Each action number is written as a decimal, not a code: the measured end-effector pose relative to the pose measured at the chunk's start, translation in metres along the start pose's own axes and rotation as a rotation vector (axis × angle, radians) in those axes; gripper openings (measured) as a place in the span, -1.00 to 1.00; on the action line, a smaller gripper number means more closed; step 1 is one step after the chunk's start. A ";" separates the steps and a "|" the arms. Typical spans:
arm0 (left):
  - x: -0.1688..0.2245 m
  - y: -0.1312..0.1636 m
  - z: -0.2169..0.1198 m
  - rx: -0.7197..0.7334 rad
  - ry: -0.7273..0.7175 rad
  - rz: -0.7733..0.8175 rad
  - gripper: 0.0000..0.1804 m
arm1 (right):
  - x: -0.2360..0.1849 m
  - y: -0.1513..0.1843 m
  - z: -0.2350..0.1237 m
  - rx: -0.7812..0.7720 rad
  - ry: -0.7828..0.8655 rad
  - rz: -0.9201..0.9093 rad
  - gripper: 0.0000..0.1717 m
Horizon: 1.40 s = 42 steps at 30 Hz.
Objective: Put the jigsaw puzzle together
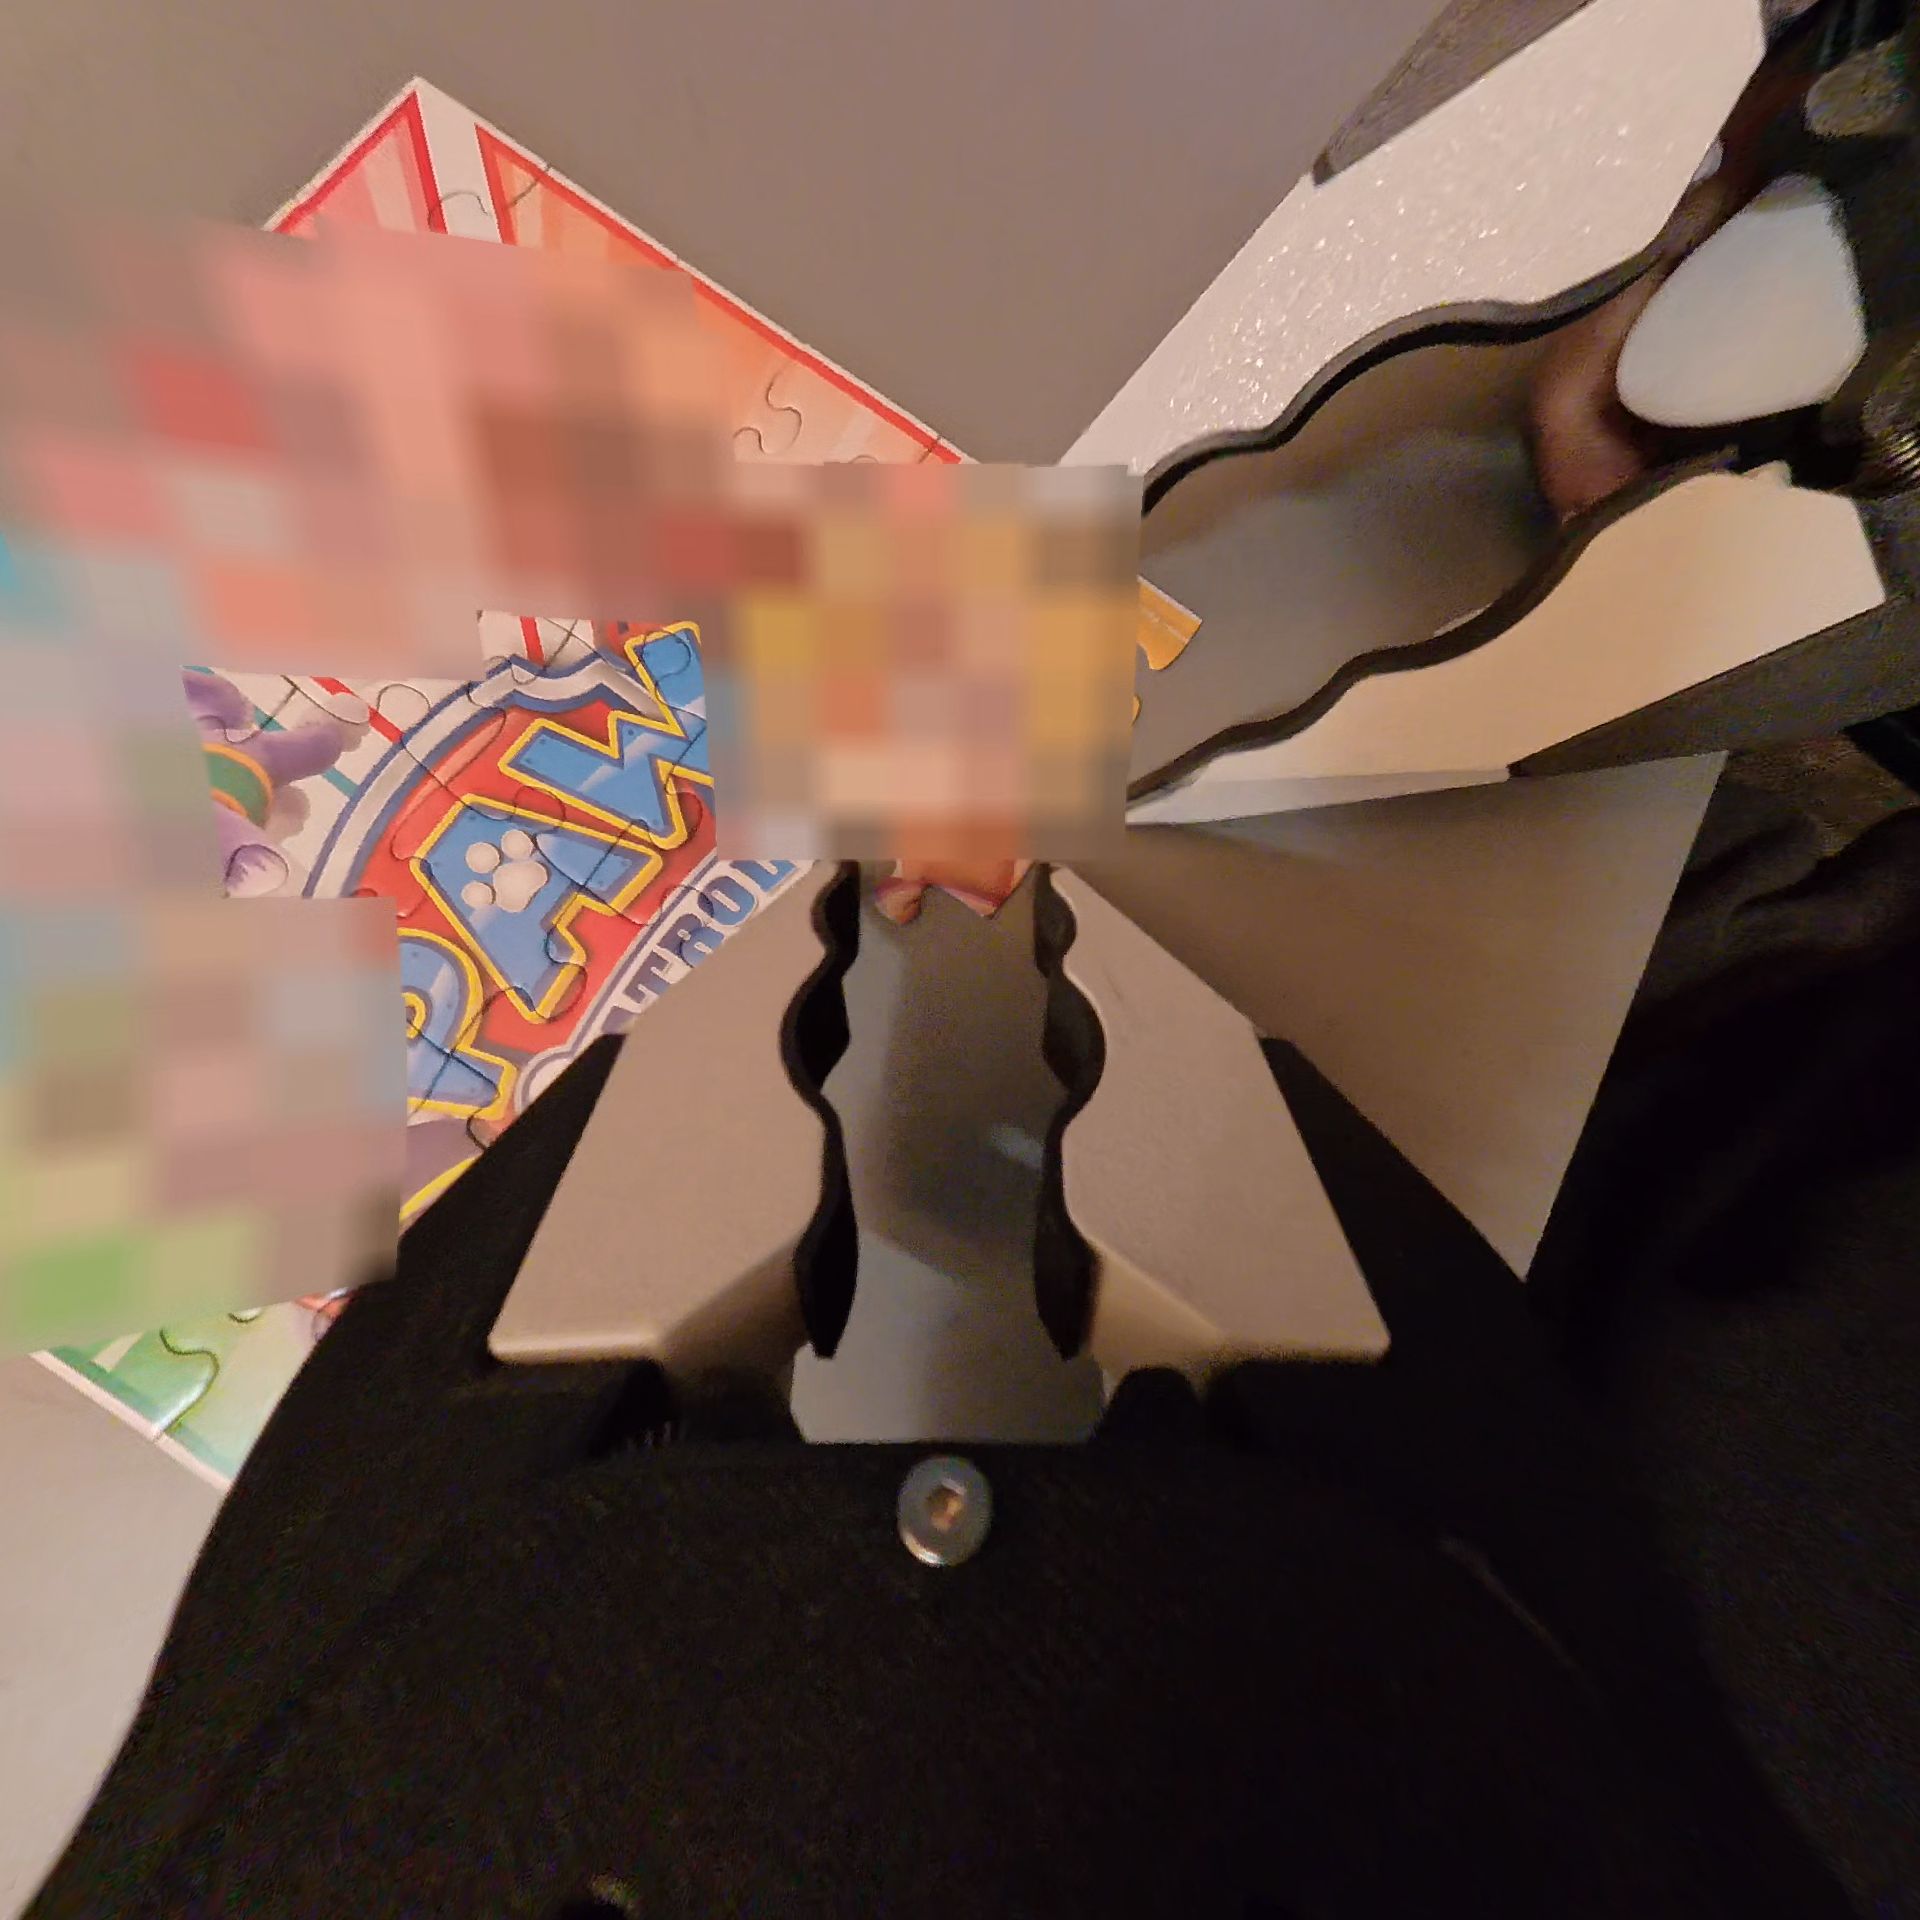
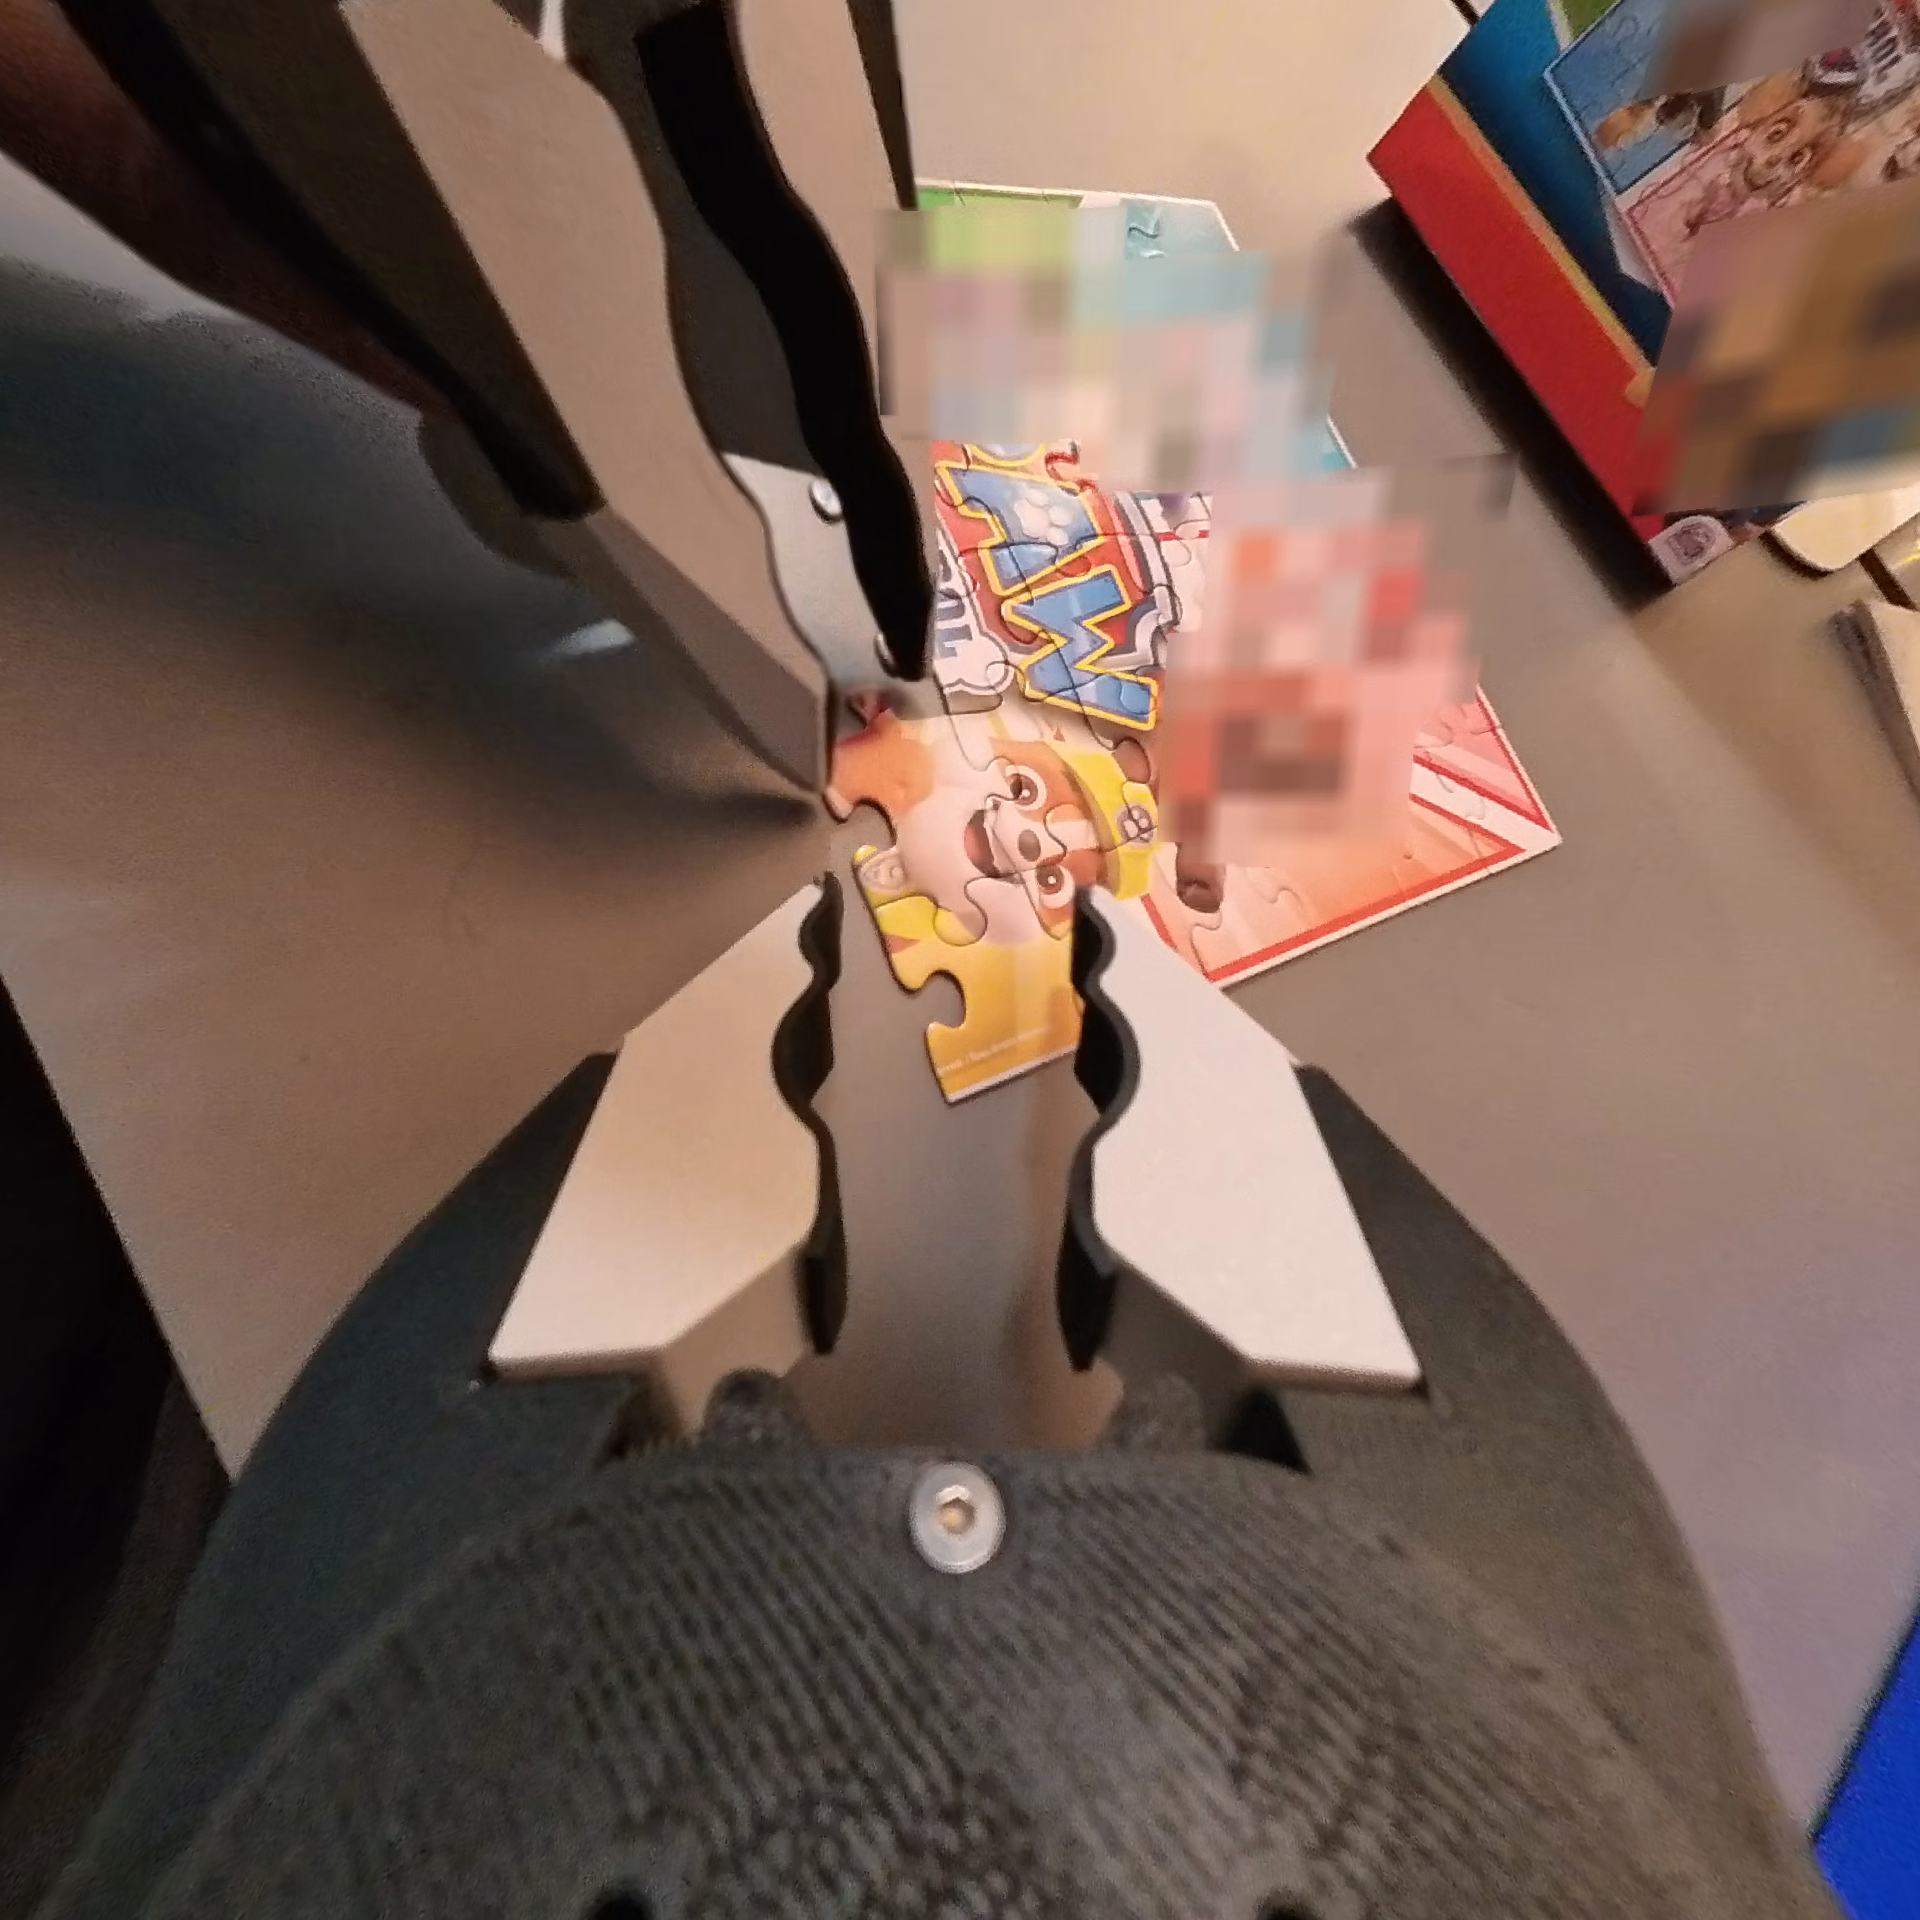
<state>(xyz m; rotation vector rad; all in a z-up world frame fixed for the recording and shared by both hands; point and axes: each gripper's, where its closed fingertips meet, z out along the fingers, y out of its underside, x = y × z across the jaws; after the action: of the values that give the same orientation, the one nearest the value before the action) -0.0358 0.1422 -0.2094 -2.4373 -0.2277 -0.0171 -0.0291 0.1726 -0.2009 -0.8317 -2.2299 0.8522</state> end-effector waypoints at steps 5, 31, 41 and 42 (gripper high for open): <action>0.004 0.001 0.002 0.003 0.009 -0.020 -0.55 | 0.009 0.006 -0.003 -0.001 -0.005 0.102 -0.49; 0.007 -0.013 0.000 0.037 0.036 0.014 -0.92 | 0.007 -0.004 -0.005 0.045 -0.004 0.032 -0.47; 0.004 -0.004 0.007 0.003 -0.007 -0.028 -0.53 | 0.017 0.013 -0.005 -0.005 0.000 0.115 -0.43; 0.003 -0.004 0.007 -0.001 -0.023 -0.020 -0.55 | 0.017 0.014 -0.006 -0.006 0.001 0.120 -0.43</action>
<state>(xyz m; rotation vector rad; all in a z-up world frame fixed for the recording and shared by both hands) -0.0335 0.1505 -0.2123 -2.4374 -0.2618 0.0021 -0.0315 0.1952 -0.2021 -0.9768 -2.2004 0.8999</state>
